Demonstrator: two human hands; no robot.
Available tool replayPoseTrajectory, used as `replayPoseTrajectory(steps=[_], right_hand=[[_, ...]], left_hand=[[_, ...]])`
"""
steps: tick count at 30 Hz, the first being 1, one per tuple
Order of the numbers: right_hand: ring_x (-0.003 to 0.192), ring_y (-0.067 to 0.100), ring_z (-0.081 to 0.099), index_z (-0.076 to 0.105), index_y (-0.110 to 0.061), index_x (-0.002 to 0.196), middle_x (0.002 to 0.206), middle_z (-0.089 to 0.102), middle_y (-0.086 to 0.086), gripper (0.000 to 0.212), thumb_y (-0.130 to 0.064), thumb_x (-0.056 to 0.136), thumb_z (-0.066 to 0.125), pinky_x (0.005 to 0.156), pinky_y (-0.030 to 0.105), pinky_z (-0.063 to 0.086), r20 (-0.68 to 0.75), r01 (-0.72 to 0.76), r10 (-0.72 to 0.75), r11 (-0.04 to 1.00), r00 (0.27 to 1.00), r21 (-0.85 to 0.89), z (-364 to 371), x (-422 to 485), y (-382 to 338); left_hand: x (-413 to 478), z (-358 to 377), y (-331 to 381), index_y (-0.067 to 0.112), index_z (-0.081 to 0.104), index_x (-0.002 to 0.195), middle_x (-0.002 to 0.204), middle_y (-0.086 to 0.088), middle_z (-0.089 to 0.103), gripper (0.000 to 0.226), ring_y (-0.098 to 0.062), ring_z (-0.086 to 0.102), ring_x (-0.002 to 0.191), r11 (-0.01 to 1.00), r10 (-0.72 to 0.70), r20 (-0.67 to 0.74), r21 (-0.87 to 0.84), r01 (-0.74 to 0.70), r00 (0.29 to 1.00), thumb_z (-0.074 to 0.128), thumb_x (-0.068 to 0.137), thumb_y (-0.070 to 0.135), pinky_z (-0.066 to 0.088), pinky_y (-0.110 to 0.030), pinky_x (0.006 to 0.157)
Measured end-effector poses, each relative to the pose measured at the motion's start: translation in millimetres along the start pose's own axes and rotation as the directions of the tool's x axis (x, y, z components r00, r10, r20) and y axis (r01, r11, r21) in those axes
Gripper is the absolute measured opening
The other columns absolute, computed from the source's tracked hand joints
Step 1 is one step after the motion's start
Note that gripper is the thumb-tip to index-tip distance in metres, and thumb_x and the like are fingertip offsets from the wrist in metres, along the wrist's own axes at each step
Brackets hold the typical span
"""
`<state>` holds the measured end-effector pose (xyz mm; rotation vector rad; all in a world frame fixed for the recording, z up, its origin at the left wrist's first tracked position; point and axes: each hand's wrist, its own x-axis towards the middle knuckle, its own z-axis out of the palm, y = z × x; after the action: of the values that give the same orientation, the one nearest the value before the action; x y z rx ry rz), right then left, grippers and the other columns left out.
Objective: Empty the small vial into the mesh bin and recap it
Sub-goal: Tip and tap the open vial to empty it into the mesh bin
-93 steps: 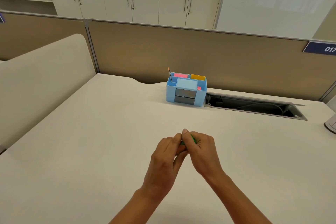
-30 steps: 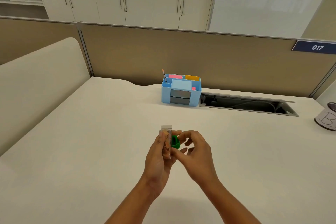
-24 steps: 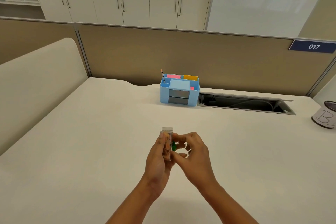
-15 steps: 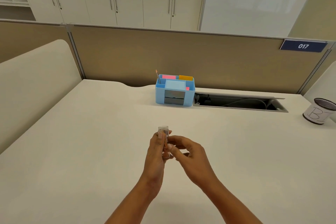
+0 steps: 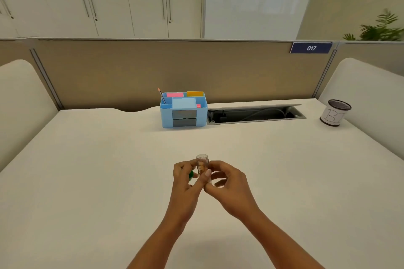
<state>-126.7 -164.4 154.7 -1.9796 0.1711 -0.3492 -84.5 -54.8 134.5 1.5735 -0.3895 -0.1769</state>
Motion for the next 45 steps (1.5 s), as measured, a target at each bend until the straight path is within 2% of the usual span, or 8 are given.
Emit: replayPoseTrajectory(steps=[6, 10, 16, 29, 34, 36, 40, 45], right_hand=[[0.084, -0.005, 0.062, 0.055, -0.045, 0.087, 0.084, 0.065, -0.022, 0.03, -0.021, 0.074, 0.068, 0.066, 0.011, 0.051, -0.091, -0.061, 0.059, 0.998, 0.994, -0.02, -16.4, -11.1, 14.3], [0.085, 0.003, 0.066, 0.062, -0.032, 0.097, 0.09, 0.067, -0.015, 0.027, -0.017, 0.075, 0.067, 0.071, 0.017, 0.054, -0.148, -0.108, 0.108, 0.994, 0.983, 0.008, -28.3, -11.0, 27.9], [0.083, 0.005, 0.067, 0.065, -0.025, 0.1, 0.091, 0.07, -0.009, 0.028, -0.014, 0.075, 0.067, 0.07, 0.019, 0.056, -0.185, -0.147, 0.142, 0.989, 0.972, -0.014, -62.3, -4.0, 54.0], [0.088, 0.004, 0.066, 0.061, -0.038, 0.092, 0.094, 0.068, -0.015, 0.023, -0.021, 0.078, 0.065, 0.079, 0.026, 0.057, -0.192, -0.192, 0.189, 0.981, 0.963, 0.002, -251.6, 58.1, 152.6], [0.088, -0.002, 0.064, 0.059, -0.045, 0.088, 0.089, 0.071, -0.015, 0.025, -0.023, 0.078, 0.066, 0.078, 0.029, 0.057, -0.191, -0.185, 0.188, 0.982, 0.963, 0.032, -323.3, 89.2, 184.8], [0.092, -0.003, 0.063, 0.058, -0.046, 0.093, 0.093, 0.07, -0.016, 0.026, -0.026, 0.078, 0.067, 0.076, 0.021, 0.055, -0.169, -0.172, 0.176, 0.984, 0.97, 0.039, -359.9, 107.2, 203.4], [0.1, 0.006, 0.059, 0.057, -0.024, 0.116, 0.107, 0.065, -0.006, 0.04, -0.022, 0.078, 0.069, 0.065, 0.007, 0.048, -0.204, -0.223, 0.226, 0.974, 0.952, 0.038, -418.7, 142.7, 240.6], [0.103, 0.02, 0.058, 0.055, -0.012, 0.115, 0.112, 0.062, 0.007, 0.041, -0.01, 0.077, 0.069, 0.078, 0.025, 0.05, -0.441, -0.236, 0.22, 0.972, 0.87, 0.019, -483.3, 194.9, 289.4]], left_hand=[[4.0, 18.8, -3.6, 0.04, 0.059, 0.091, 0.101, 0.008, 0.055, 0.024, -0.006, 0.056, 0.091, 0.995, 0.037, 0.058, 0.091, -0.042, 0.998, 0.064, 0.084, 0.017, 0.044, -0.005, 0.069], [13.6, 35.4, -7.3, 0.027, 0.065, 0.097, 0.096, 0.0, 0.068, 0.021, -0.016, 0.064, 0.09, 0.998, 0.003, 0.13, 0.06, -0.011, 0.992, 0.067, 0.081, 0.014, 0.049, -0.02, 0.073], [30.1, 75.4, -16.4, 0.039, 0.06, 0.09, 0.089, 0.008, 0.067, 0.027, -0.012, 0.062, 0.081, 0.995, 0.034, 0.184, 0.091, -0.052, 0.982, 0.069, 0.08, 0.015, 0.049, -0.016, 0.067], [109.5, 289.6, -24.0, 0.031, 0.06, 0.087, 0.089, 0.004, 0.065, 0.018, -0.014, 0.06, 0.084, 0.997, -0.053, 0.146, 0.066, 0.043, 0.988, 0.067, 0.081, 0.016, 0.046, -0.018, 0.069], [149.9, 367.9, -17.8, 0.035, 0.059, 0.084, 0.089, 0.009, 0.065, 0.02, -0.008, 0.059, 0.085, 0.99, -0.044, 0.135, 0.142, 0.024, 0.99, 0.068, 0.081, 0.018, 0.044, -0.014, 0.066], [177.6, 405.8, -15.9, 0.035, 0.059, 0.083, 0.087, 0.012, 0.064, 0.019, -0.006, 0.059, 0.083, 0.979, -0.015, 0.139, 0.203, -0.013, 0.99, 0.068, 0.081, 0.018, 0.043, -0.011, 0.065], [235.0, 460.6, -9.9, 0.017, 0.061, 0.105, 0.092, 0.009, 0.057, 0.026, -0.007, 0.053, 0.083, 0.927, 0.045, 0.127, 0.363, -0.089, 0.991, 0.068, 0.08, 0.021, 0.039, -0.004, 0.067], [302.1, 506.3, -7.7, 0.017, 0.06, 0.114, 0.11, 0.001, 0.062, 0.037, -0.008, 0.05, 0.091, 0.797, 0.109, 0.15, 0.577, -0.177, 0.983, 0.067, 0.081, 0.031, 0.039, -0.019, 0.077]])
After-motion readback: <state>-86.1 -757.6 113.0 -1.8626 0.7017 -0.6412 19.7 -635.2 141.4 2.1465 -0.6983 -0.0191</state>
